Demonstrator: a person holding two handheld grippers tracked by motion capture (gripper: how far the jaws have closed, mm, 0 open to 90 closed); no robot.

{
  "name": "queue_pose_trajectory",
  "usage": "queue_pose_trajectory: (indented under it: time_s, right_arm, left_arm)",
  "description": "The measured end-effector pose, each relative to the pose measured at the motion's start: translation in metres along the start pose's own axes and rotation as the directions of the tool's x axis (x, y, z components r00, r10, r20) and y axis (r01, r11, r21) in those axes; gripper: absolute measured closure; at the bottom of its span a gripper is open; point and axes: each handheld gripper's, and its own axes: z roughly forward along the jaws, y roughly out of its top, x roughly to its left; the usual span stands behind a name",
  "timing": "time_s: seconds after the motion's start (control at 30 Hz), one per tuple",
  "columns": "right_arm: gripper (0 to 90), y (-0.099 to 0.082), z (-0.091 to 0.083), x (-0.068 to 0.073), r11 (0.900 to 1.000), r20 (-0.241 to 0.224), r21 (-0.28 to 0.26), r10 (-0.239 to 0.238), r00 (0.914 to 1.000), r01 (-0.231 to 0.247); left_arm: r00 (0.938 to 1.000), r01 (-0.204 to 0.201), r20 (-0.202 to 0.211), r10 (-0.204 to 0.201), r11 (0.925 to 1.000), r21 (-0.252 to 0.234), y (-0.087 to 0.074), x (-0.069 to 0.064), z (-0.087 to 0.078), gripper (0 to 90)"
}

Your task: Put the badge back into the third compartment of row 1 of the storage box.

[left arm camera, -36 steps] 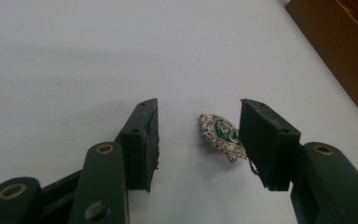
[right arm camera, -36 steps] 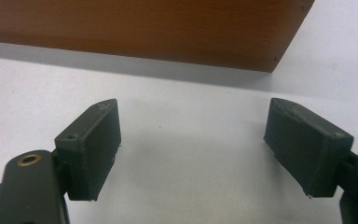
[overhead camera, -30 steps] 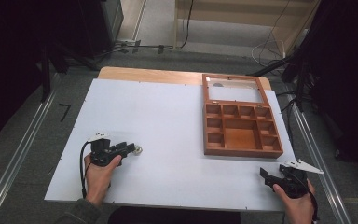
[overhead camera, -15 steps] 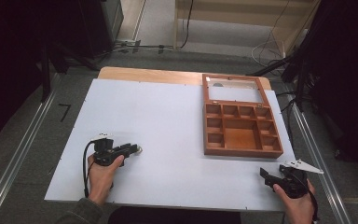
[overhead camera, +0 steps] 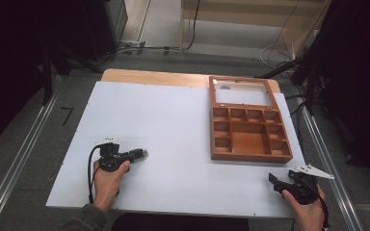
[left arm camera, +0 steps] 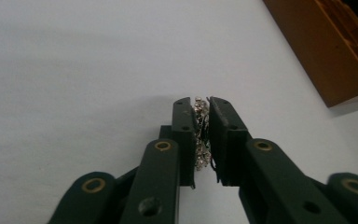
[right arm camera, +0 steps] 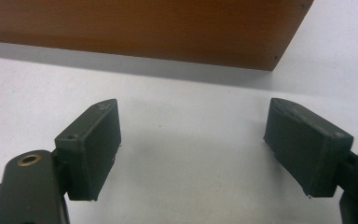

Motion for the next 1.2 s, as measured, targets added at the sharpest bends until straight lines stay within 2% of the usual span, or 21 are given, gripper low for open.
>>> queue_pose_trajectory:
  time_s: [0.23, 0.27, 0.3, 1.2]
  right_arm:
    - [16.9, 0.0000, 0.0001, 0.0001, 1.0000, 0.000, 0.001, 0.000, 1.0000, 0.000]
    - [16.9, 0.0000, 0.0001, 0.0000, 1.0000, 0.000, 0.000, 0.000, 1.0000, 0.000]
    - [16.9, 0.0000, 0.0001, -0.0001, 1.0000, 0.000, 0.001, 0.000, 1.0000, 0.000]
    - [16.9, 0.0000, -0.0003, -0.0001, 1.0000, -0.002, 0.001, 0.000, 1.0000, 0.000]
  left_arm:
    - [0.9996, -0.017, 0.022, 0.017, 0.9998, -0.005, 0.0001, -0.0032, -0.0017, 84.5]
    - [0.9993, -0.007, 0.037, 0.007, 0.9999, -0.015, 0.0004, -0.0032, -0.0026, 88.5]
    - [0.9991, -0.007, 0.041, 0.008, 0.9998, -0.016, 0.0008, -0.0036, -0.0033, 88.8]
    - [0.9963, -0.021, 0.082, 0.024, 0.9991, -0.037, 0.0043, -0.0091, -0.0069, 89.4]
